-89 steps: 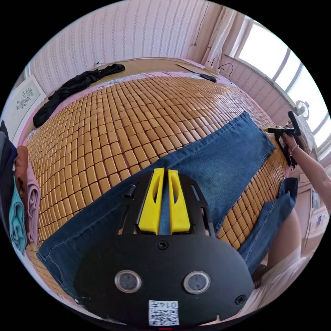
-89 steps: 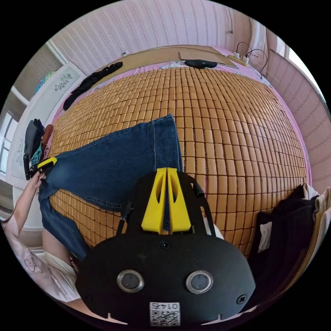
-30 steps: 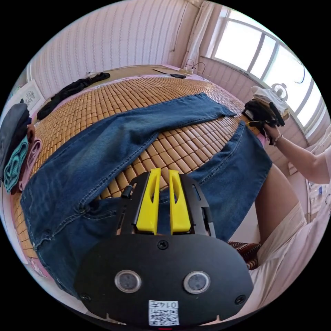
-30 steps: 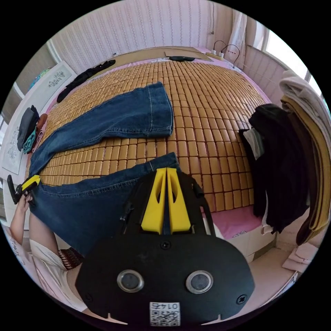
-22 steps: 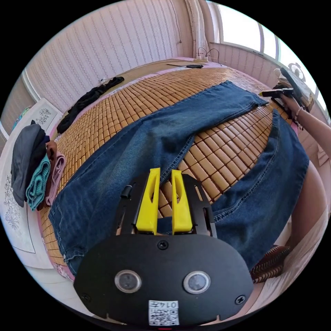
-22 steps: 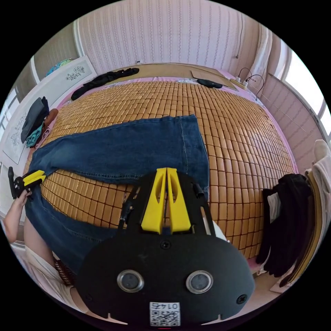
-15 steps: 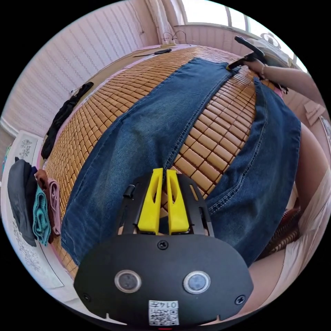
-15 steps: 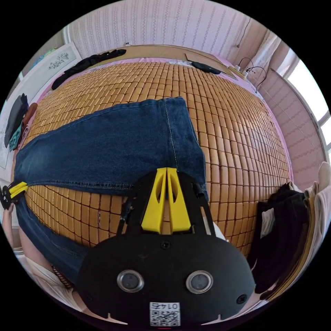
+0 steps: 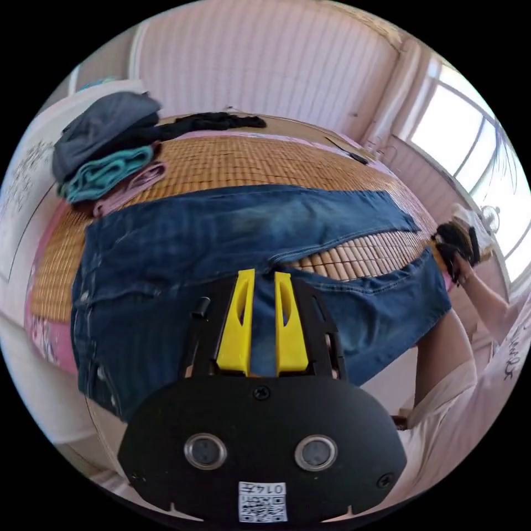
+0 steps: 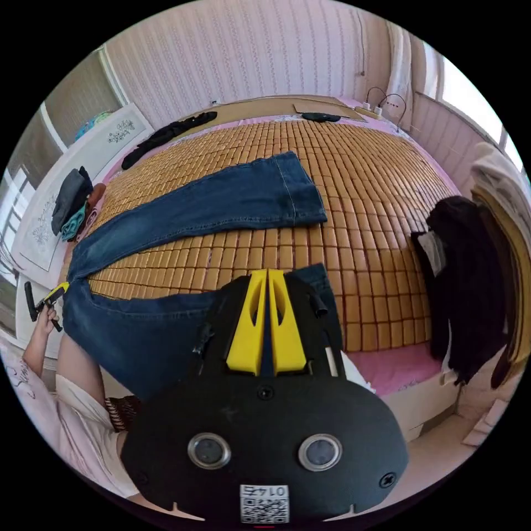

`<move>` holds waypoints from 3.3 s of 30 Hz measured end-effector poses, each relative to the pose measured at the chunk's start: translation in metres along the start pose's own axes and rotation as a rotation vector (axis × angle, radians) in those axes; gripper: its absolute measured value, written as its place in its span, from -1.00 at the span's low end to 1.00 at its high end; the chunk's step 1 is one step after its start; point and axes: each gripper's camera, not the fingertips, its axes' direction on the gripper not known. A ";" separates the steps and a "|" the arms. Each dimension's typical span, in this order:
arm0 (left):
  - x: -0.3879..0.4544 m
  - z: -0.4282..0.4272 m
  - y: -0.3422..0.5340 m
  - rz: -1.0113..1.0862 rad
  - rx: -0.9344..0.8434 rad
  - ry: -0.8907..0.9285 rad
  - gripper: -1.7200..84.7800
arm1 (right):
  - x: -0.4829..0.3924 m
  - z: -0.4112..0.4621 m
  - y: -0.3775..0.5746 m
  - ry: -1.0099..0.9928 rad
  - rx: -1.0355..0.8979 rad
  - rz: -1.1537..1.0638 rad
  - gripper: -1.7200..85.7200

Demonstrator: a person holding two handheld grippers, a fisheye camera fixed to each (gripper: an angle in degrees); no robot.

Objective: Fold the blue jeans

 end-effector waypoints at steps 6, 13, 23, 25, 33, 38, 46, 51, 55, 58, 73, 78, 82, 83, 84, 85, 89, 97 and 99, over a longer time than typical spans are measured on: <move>-0.131 -0.081 0.153 -0.665 0.029 -0.065 -0.78 | 0.089 -0.059 0.203 -0.159 0.083 0.530 -0.95; -0.186 -0.092 0.231 -0.965 0.139 0.073 -0.65 | 0.138 -0.033 0.330 -0.405 0.270 0.885 -0.77; -0.208 -0.080 0.223 -0.901 0.105 0.159 -0.76 | 0.162 0.010 0.301 -0.595 0.191 0.818 -0.76; -0.209 -0.081 0.224 -0.879 0.125 0.181 -0.83 | 0.162 0.018 0.290 -0.597 0.124 0.796 -0.78; -0.207 -0.102 0.232 -0.879 0.157 0.215 -0.98 | 0.160 0.015 0.286 -0.620 0.163 0.768 -0.94; -0.199 -0.115 0.224 -0.845 0.149 0.215 -0.98 | 0.148 -0.006 0.279 -0.588 0.225 0.698 -0.95; -0.167 -0.178 0.132 -0.535 0.282 0.163 -0.97 | 0.084 -0.049 0.118 -0.541 0.269 0.273 -0.95; -0.146 -0.178 -0.005 -0.312 0.290 0.048 -0.89 | 0.036 -0.035 -0.070 -0.483 0.233 0.114 -0.92; -0.145 -0.124 -0.095 -0.341 0.194 -0.052 -0.80 | 0.003 0.040 -0.162 -0.396 0.153 0.250 -0.85; -0.132 -0.083 -0.110 -0.386 0.067 -0.148 -0.77 | -0.041 0.104 -0.171 -0.364 0.049 0.205 -0.89; -0.062 -0.054 -0.082 -0.273 0.057 -0.230 -0.85 | -0.254 0.246 -0.132 0.339 -0.102 -0.329 -0.97; -0.064 0.010 -0.090 -0.283 -0.245 -0.329 -0.96 | -0.275 0.250 -0.115 0.393 -0.185 -0.465 -0.97; -0.039 0.017 -0.100 -0.117 -0.309 -0.336 -0.98 | -0.282 0.243 -0.079 0.445 -0.289 -0.582 -0.97; -0.030 0.017 -0.100 -0.052 -0.346 -0.320 -0.98 | -0.278 0.238 -0.068 0.450 -0.302 -0.590 -0.97; -0.026 0.017 -0.100 -0.026 -0.364 -0.309 -0.98 | -0.275 0.236 -0.063 0.460 -0.316 -0.578 -0.97; -0.020 0.015 -0.097 0.008 -0.400 -0.277 -0.98 | -0.268 0.232 -0.052 0.470 -0.347 -0.564 -0.97; -0.004 -0.001 -0.083 0.056 -0.395 -0.239 -0.98 | -0.251 0.212 -0.028 0.450 -0.371 -0.480 -0.97; 0.124 -0.048 -0.079 0.328 -0.124 -0.202 -0.77 | -0.403 0.169 -0.035 0.200 -0.143 -0.651 -0.79; 0.150 -0.024 -0.082 0.347 -0.130 -0.155 -0.72 | -0.460 0.176 -0.030 0.051 -0.119 -0.750 -0.73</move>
